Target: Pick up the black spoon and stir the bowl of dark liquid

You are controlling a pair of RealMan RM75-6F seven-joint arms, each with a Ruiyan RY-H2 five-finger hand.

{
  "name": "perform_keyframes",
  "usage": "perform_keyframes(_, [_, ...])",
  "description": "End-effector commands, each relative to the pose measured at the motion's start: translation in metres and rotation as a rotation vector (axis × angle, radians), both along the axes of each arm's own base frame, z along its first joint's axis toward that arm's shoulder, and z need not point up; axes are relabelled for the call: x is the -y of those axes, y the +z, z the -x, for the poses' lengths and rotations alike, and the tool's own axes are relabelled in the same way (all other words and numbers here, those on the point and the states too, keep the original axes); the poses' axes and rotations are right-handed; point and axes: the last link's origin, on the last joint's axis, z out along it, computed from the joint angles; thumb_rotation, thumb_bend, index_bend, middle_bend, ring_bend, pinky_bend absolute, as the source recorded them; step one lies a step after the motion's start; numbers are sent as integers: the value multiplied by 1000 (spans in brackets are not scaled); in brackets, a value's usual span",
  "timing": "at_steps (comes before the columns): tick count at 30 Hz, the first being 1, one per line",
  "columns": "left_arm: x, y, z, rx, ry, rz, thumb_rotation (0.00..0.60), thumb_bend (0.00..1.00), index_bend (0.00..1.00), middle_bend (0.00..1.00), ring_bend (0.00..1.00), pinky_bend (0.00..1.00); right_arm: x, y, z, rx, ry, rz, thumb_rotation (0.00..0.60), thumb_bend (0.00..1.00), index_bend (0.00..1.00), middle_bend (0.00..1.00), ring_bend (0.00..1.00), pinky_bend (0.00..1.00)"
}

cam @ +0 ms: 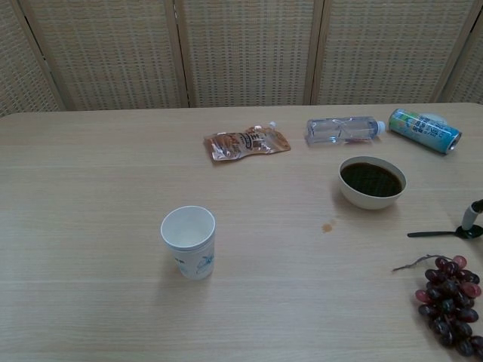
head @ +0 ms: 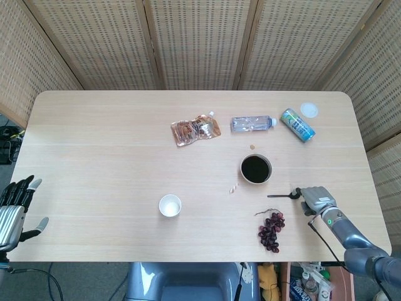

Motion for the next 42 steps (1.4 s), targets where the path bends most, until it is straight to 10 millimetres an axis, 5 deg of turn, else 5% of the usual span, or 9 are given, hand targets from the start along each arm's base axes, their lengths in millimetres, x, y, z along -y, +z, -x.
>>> perform_keyframes(1, [0, -1, 0, 0, 0, 3, 600, 313, 0, 0, 0, 0, 1, 1, 0, -4, 0, -1, 600, 840, 257, 960, 971, 980])
perform_keyframes(18, [-2, -3, -1, 4, -7, 10, 600, 313, 0, 0, 0, 0, -21, 6, 0, -4, -6, -3, 600, 840, 257, 960, 971, 979])
perform_keyframes(42, [-2, -5, -2, -2, 0, 17, 600, 313, 0, 0, 0, 0, -14, 3, 9, -24, -17, -6, 600, 840, 257, 961, 971, 980])
